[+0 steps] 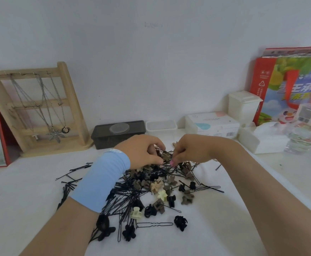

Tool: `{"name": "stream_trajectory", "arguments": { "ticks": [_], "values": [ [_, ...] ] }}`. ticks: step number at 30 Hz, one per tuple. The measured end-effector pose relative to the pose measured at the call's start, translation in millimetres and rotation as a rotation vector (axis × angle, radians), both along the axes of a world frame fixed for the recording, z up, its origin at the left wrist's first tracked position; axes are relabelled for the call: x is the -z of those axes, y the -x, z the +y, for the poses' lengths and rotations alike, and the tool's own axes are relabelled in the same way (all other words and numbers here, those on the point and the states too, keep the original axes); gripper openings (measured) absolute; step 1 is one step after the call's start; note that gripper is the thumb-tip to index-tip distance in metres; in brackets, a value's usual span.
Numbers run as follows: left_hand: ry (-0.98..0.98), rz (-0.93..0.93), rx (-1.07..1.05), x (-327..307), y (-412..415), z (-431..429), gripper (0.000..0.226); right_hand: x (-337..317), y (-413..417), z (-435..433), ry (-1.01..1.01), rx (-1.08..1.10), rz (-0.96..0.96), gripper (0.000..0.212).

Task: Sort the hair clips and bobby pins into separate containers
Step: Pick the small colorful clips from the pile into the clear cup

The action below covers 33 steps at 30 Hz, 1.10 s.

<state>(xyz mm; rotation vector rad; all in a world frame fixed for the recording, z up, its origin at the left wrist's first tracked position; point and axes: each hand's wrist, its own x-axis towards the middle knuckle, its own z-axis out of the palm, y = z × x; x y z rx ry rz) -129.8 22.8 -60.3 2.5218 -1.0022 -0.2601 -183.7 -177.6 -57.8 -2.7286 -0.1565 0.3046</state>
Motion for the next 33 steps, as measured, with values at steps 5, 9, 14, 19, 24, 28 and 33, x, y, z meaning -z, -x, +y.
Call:
{"name": "stream_trajectory", "arguments": {
  "ticks": [5, 9, 14, 19, 24, 28, 33],
  "values": [
    [0.067, 0.011, -0.046, -10, -11, 16, 0.018, 0, -5, 13, -0.143, 0.008, -0.102, 0.021],
    [0.171, -0.12, -0.235, -15, -37, 59, 0.009, -4, -23, 40, -0.159, -0.014, -0.206, 0.02],
    [0.171, -0.066, -0.227, 4, -47, 77, 0.004, -8, -56, 78, -0.096, -0.048, -0.292, 0.019],
    [0.228, -0.006, -0.209, 9, -55, 83, 0.023, 7, -72, 92, -0.073, -0.047, -0.275, 0.019],
    [0.104, 0.108, -0.142, 6, -55, 89, 0.065, 20, -76, 91, -0.083, -0.014, -0.271, 0.029],
    [-0.054, 0.105, -0.115, 13, -53, 82, 0.083, 15, -76, 98, -0.07, -0.025, -0.226, 0.038],
    [0.109, 0.067, -0.212, 4, -56, 107, 0.077, 3, -80, 115, -0.16, -0.004, -0.258, 0.03]
  ]
}}
